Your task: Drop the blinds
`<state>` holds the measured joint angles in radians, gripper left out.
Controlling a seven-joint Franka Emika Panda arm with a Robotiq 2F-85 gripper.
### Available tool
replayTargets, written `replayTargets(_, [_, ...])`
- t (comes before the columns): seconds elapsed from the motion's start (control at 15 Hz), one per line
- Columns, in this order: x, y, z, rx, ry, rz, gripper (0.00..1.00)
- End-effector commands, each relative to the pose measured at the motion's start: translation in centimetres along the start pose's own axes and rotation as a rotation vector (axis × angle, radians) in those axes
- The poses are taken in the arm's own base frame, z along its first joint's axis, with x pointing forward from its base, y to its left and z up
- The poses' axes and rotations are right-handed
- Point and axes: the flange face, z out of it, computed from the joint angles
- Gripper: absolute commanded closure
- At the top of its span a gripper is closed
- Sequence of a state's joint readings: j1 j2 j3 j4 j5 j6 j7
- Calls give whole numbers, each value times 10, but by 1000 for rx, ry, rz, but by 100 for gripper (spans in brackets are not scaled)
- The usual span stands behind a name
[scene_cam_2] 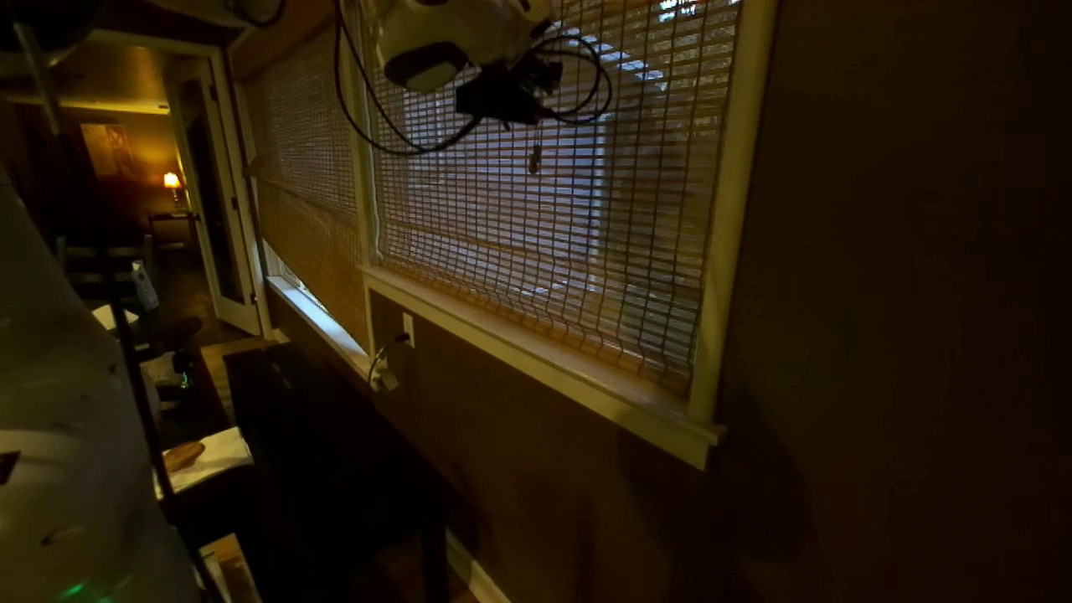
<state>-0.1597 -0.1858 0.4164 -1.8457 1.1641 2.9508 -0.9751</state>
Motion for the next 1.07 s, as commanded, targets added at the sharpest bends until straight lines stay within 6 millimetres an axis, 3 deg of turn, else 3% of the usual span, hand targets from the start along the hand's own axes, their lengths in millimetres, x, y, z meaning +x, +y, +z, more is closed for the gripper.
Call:
replayTargets(0.0, [-48,10,-18,-109,-154,-31,32])
replayTargets(0.2, [-82,28,-27,-209,-287,-40,9])
replayTargets(0.33, [-98,39,-37,-281,-378,-43,1])
replayTargets(0.73, [-107,59,-89,-386,-726,13,0])
replayTargets(1.0, [-110,70,-123,-351,-971,64,0])
